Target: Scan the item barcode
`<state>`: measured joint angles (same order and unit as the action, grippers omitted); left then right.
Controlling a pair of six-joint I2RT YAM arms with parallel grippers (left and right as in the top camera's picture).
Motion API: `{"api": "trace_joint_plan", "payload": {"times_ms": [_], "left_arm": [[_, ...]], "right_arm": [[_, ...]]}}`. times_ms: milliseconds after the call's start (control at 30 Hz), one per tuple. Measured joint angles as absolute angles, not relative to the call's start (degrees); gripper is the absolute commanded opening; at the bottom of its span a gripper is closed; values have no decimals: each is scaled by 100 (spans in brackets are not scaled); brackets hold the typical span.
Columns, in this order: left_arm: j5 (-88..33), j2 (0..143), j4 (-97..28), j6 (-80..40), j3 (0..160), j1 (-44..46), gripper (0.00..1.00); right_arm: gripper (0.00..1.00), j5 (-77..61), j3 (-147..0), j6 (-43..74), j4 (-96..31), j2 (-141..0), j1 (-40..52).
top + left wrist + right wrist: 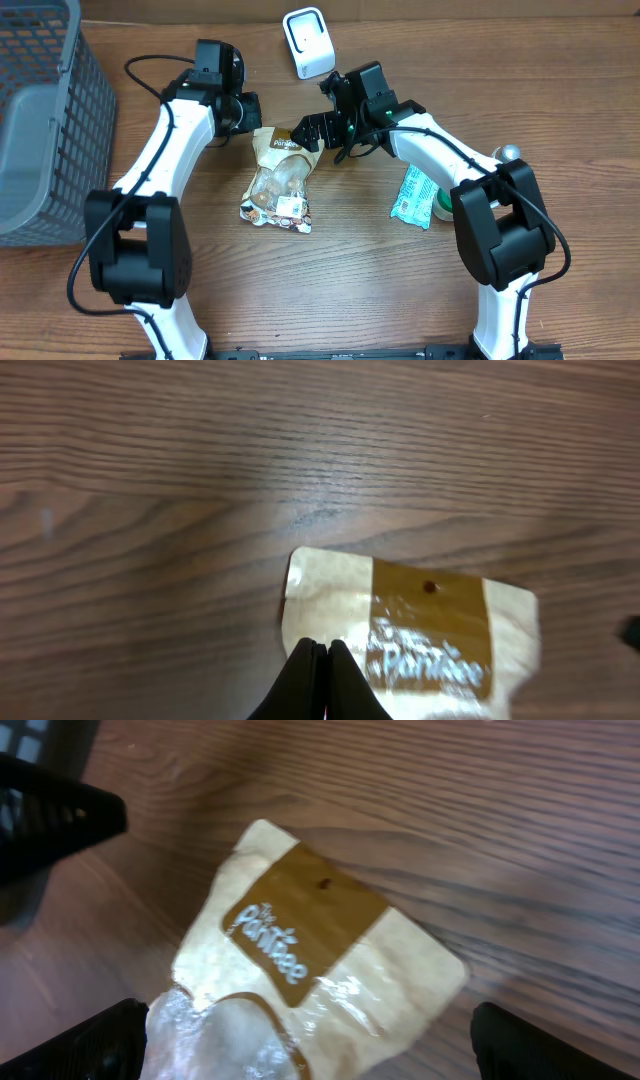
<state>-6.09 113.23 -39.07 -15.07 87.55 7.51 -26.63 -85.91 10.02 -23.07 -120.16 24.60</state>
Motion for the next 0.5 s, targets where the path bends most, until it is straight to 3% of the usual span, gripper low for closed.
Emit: {"api": "trace_joint_plan", "payload": {"times_ms": [500], "left_arm": [[-961,12103,-3568,-1623,8680,784,4]], "right_arm": [[100,-2620,-8593,1155,-3146,-12016,1594]]}}
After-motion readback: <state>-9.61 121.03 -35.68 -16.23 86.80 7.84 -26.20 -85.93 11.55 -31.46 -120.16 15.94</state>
